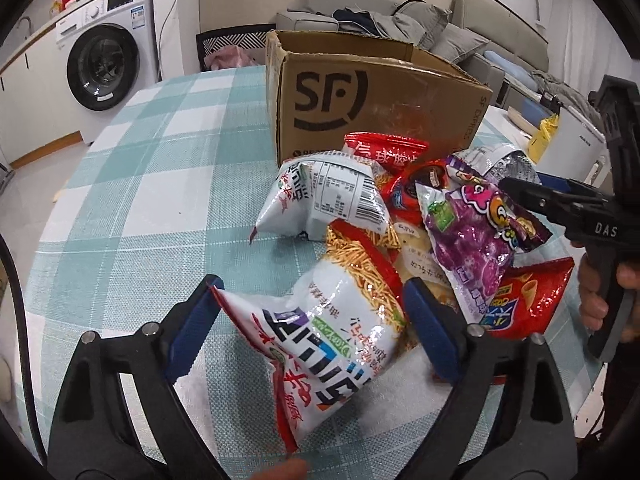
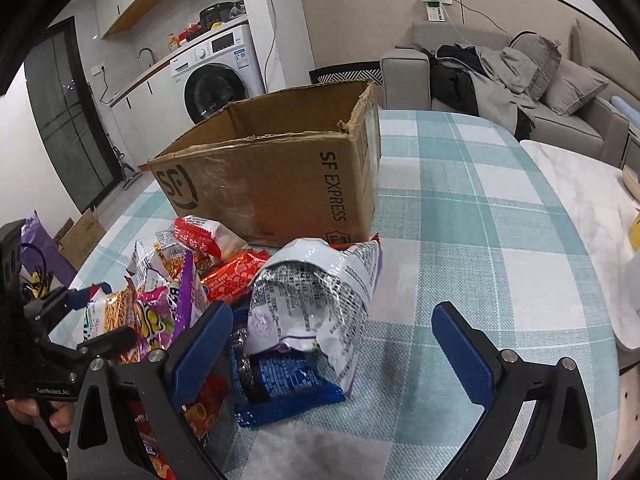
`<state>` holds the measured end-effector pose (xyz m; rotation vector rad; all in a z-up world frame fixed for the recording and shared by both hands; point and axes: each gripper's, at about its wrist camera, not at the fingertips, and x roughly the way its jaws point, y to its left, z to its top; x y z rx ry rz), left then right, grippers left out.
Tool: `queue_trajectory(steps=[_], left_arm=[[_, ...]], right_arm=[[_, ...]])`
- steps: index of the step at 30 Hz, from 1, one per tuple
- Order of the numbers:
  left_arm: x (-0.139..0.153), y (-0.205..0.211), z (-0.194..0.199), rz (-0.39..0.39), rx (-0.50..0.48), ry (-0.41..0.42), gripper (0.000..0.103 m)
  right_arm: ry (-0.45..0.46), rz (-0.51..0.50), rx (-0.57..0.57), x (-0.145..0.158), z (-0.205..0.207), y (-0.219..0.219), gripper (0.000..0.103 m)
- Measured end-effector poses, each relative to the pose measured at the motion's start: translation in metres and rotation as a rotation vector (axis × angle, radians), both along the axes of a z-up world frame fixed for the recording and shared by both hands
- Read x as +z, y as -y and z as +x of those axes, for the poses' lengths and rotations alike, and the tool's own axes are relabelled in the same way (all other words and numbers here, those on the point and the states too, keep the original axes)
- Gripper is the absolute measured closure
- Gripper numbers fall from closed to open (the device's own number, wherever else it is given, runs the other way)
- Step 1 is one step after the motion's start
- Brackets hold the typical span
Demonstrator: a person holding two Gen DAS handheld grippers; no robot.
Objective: Organize snacks
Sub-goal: 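Grasp the white noodle-snack bag with the left tool while the right tool grasps the silver bag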
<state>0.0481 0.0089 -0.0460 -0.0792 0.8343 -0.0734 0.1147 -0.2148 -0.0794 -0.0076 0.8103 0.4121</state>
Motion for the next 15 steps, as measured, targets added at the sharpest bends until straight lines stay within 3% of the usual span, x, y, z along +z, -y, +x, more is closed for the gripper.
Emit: queue_trajectory(steps=[2, 5, 11, 15], left_arm=[[-0.001, -0.002, 0.001, -0.017, -0.013, 0.006, 0.018], [0.001, -0.003, -0.001, -0.029, -0.032, 0.018, 0.028], [0.003, -0.006, -0.004, -0.059, -0.061, 0.017, 0.033], [0.005, -0.005, -0.009, -0.074, -0.077, 0.025, 0.039]], right_arm=[[-0.003, 0.011, 0.008, 0.0, 0.004, -0.003, 0.002], [-0.004, 0.01, 0.013, 0.001, 0.009, -0.007, 0.012], [-0.037, 0.024, 0.015, -0.005, 0.019, -0.01, 0.027], [-0.062, 0.047, 0.03, -0.008, 0.02, -0.01, 0.044]])
